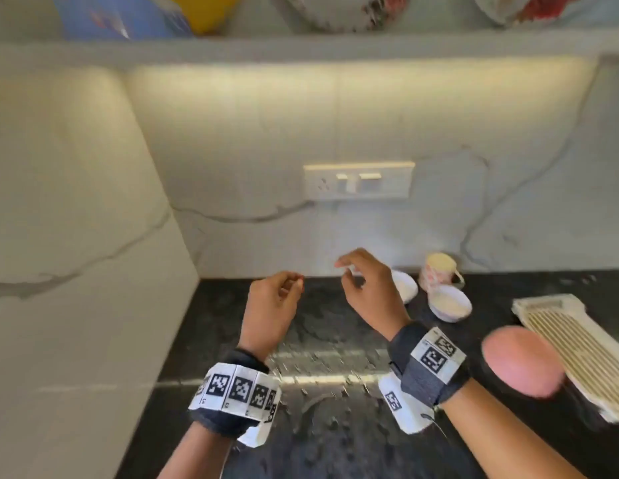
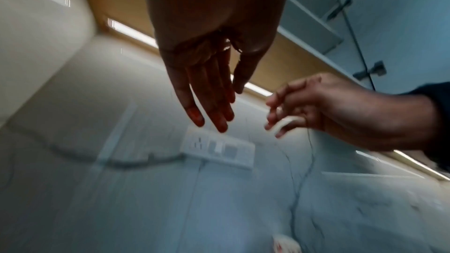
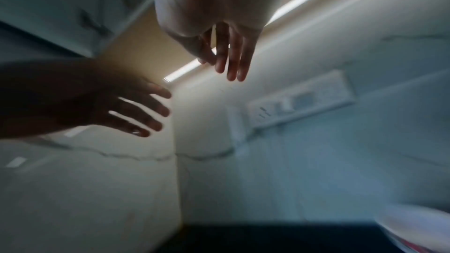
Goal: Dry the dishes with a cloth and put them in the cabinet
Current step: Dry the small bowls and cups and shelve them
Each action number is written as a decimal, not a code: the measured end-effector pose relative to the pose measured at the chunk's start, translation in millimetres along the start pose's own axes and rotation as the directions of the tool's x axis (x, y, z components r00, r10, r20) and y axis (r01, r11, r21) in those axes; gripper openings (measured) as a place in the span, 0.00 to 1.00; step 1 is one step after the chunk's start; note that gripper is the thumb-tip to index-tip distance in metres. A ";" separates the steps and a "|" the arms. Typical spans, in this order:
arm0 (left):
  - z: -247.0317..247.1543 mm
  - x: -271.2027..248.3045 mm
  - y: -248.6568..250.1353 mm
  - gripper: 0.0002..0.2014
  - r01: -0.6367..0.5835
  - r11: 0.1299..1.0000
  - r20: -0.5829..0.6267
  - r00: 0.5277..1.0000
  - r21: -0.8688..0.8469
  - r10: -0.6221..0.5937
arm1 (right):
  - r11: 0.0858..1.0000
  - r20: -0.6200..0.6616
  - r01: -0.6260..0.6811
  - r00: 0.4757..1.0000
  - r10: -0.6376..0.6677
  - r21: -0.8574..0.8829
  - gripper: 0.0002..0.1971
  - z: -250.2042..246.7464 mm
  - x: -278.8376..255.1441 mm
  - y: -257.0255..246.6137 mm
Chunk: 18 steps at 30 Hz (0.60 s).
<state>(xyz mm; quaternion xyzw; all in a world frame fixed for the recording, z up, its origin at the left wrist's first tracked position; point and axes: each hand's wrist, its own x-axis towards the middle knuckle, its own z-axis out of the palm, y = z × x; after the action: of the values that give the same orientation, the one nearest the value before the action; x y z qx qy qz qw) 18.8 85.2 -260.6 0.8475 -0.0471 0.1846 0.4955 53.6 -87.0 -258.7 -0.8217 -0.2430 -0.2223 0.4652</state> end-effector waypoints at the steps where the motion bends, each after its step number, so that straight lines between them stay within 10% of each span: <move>1: 18.4 -10.9 -15.5 0.04 0.028 0.999 0.088 0.996 0.041 -0.031 | 0.993 0.046 -0.117 0.992 0.118 -0.025 0.10 -5.7 -23.3 25.6; 5: 91.1 -60.2 -68.0 0.04 0.118 0.962 0.502 0.834 0.247 -0.231 | 0.782 0.235 -0.579 0.746 0.623 -0.231 0.12 -36.2 -121.1 134.1; 8: 123.7 -86.3 -90.0 0.09 0.118 0.935 0.665 0.674 0.333 -0.322 | 0.627 0.294 -0.665 0.555 0.778 -0.405 0.10 -53.5 -170.0 179.9; 14: 155.4 -102.7 -97.0 0.12 0.156 0.922 0.723 0.580 0.354 -0.376 | 0.594 0.302 -0.600 0.521 0.798 -0.535 0.32 -48.8 -184.9 202.1; 18: 165.5 -100.8 -93.8 0.12 0.198 0.919 0.698 0.601 0.341 -0.388 | 0.642 0.258 -0.580 0.608 0.750 -0.501 0.20 -41.9 -182.5 210.9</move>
<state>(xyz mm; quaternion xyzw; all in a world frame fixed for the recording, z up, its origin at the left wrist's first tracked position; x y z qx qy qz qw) -6.0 -19.8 -446.9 0.8933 -0.0863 -0.2640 0.3533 32.7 -253.4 -485.4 -0.9505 0.0339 0.1235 0.2831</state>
